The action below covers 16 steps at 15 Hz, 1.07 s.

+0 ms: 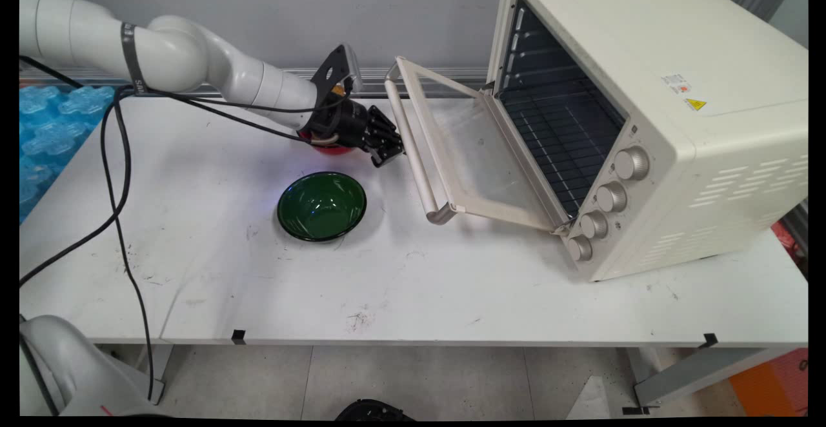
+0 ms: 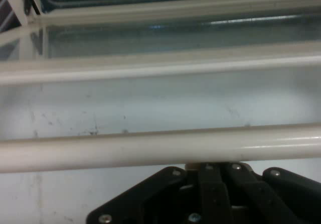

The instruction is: Close the oven

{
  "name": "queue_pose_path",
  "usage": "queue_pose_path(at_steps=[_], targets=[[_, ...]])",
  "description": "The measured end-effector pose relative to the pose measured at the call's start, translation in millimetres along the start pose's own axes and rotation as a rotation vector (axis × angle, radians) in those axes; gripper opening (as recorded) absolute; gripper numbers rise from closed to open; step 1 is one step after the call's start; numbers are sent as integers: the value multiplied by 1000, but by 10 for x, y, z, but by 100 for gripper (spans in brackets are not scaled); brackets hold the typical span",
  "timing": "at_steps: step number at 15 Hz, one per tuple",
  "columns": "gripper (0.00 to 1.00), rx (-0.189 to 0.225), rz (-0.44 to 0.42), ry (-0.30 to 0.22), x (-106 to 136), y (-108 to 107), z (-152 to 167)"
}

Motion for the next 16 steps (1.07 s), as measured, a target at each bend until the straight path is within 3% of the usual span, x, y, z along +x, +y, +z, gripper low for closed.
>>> queue_pose_path(at_steps=[16], targets=[[0,-13,44,72,752,-232,172]])
